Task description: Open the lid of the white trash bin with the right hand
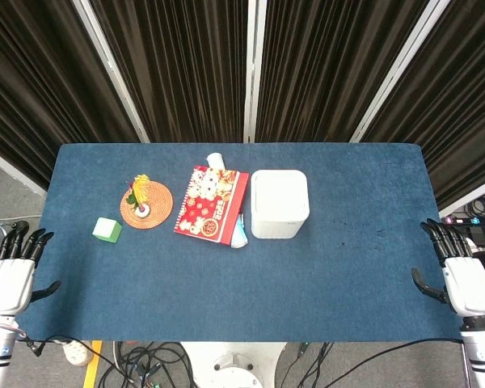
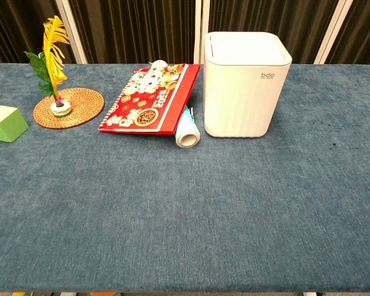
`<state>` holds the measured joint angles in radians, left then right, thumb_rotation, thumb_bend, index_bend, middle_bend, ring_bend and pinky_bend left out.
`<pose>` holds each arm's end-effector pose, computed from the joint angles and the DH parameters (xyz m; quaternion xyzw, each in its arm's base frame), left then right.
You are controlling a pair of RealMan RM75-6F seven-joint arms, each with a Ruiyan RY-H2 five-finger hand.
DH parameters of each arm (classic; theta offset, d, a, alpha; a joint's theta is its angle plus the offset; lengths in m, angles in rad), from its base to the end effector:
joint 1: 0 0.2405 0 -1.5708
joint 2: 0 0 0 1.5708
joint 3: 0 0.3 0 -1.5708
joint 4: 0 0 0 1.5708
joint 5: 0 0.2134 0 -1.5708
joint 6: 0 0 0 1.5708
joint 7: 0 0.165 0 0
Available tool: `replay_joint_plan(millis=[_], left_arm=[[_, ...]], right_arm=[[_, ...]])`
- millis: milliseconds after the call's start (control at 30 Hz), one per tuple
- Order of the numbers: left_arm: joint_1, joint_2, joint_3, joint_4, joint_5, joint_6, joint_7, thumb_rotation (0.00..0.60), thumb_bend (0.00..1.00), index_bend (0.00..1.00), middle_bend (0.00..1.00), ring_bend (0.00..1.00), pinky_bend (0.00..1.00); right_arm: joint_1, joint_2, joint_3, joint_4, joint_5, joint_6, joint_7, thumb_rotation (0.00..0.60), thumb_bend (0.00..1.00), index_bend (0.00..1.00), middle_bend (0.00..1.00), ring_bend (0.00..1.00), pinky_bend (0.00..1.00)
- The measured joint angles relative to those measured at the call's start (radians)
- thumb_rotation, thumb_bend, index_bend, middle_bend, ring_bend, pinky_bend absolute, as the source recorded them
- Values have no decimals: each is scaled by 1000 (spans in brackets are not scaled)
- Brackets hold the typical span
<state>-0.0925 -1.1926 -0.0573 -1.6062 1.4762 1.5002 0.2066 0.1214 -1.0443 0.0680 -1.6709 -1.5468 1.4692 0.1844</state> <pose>-0.3476 0.2095 0.1536 -0.6102 -0.3443 -0.3512 0.6211 -0.3280 -0.2207 0.1935 0.5827 -0.4152 0.4559 0.5294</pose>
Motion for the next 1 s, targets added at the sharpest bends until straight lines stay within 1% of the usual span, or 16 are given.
replay_joint_plan(millis=[333, 533, 633, 733, 867, 1000], left_arm=[[2, 4, 3, -9, 9, 11, 6, 600, 0, 145, 113, 23, 20], [-1, 4, 2, -9, 14, 9, 7, 600, 0, 145, 113, 23, 20], [-3, 2, 2, -8, 15, 8, 3, 600, 0, 146, 113, 22, 20], [-5, -1, 1, -5, 11, 3, 2, 600, 0, 145, 113, 22, 20], [-6, -4, 1, -2, 4, -2, 1, 600, 0, 145, 113, 22, 20], [-6, -4, 1, 3, -2, -6, -3, 600, 0, 146, 113, 22, 20]], right_arm=[[0, -1, -5, 14, -9, -1, 20, 600, 301, 0, 30, 0, 0], [37, 31, -6, -3, -27, -56, 27, 600, 301, 0, 37, 0, 0], [84, 63, 7, -27, -32, -118, 23, 600, 299, 2, 44, 0, 0], [156, 87, 33, -49, -25, -208, 8, 600, 298, 32, 46, 0, 0], [291, 94, 81, -66, -1, -369, -18, 600, 299, 66, 67, 0, 0], [429, 68, 122, -66, 33, -527, -59, 600, 299, 125, 118, 0, 0]])
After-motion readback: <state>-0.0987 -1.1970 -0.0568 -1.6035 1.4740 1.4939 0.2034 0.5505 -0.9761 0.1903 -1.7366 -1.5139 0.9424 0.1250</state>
